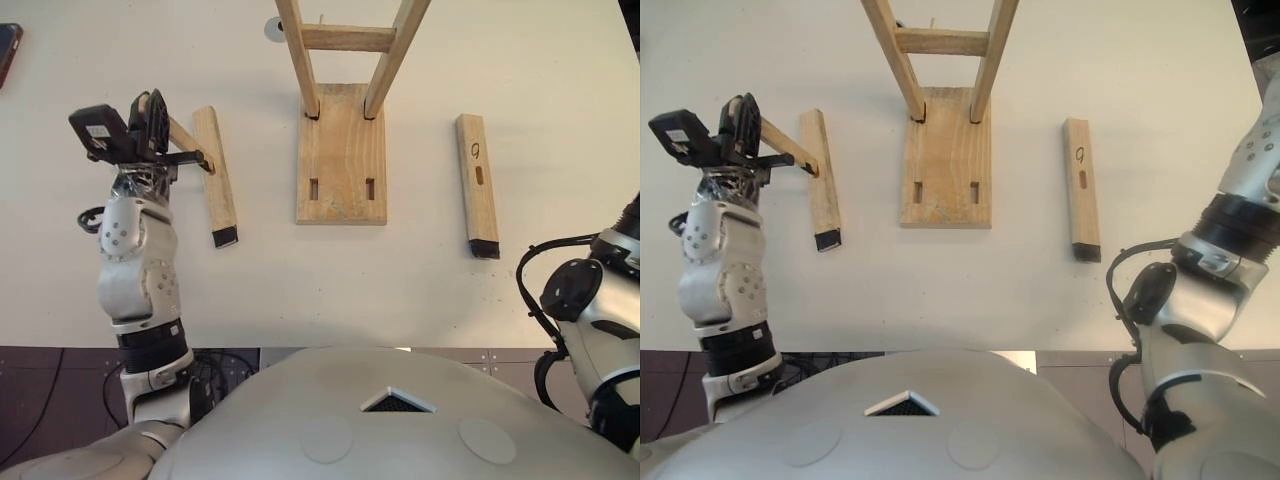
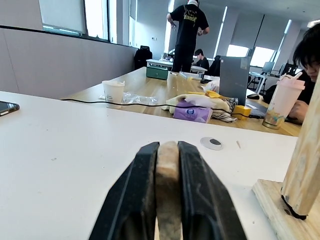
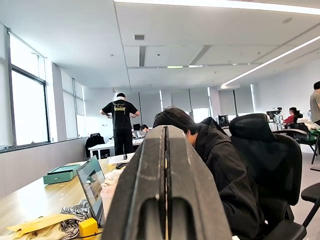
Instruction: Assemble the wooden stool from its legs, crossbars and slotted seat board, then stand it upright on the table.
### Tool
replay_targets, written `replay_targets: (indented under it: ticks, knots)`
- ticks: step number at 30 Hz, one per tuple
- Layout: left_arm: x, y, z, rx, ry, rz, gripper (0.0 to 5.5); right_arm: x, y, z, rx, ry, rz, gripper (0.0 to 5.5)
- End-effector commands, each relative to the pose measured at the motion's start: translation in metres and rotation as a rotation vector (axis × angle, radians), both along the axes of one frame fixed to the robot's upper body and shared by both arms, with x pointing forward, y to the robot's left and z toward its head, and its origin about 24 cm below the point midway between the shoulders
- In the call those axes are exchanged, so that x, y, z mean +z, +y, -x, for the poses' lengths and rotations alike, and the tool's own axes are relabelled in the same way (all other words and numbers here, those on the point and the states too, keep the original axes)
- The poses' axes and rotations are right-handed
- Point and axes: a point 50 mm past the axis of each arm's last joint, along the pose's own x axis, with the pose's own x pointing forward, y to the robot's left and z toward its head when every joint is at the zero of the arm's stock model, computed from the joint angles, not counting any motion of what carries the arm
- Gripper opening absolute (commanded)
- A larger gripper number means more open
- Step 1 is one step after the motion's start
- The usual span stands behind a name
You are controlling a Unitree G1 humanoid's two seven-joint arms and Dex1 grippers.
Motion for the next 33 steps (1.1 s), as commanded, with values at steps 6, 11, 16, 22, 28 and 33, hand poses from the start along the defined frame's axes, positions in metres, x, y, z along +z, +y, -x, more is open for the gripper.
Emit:
replay_targets:
  ticks: [6,11,16,22,28,33]
  knots:
    - [-0.061,-0.016,-0.029,-0.057,0.190,-0.025,0.38,-0.005,0.019,-0.016,0.065,0.013,0.025,0.00]
    - [-0.056,-0.016,-0.051,-0.083,0.152,-0.065,0.38,-0.005,0.023,-0.019,0.077,0.013,0.029,0.00]
    - [-0.052,-0.001,-0.051,-0.059,0.174,-0.107,0.38,-0.010,0.023,-0.017,0.060,0.018,0.018,0.00]
    - [-0.067,-0.019,-0.051,-0.188,0.297,-0.117,0.38,-0.012,0.026,-0.018,0.065,0.024,0.024,0.00]
    - [-0.118,-0.021,-0.015,-0.177,0.472,-0.088,0.38,-0.012,0.028,-0.020,0.080,0.033,0.042,0.00]
    - [-0.128,-0.021,-0.009,-0.209,0.518,-0.117,0.38,-0.016,0.030,-0.021,0.086,0.049,0.045,0.00]
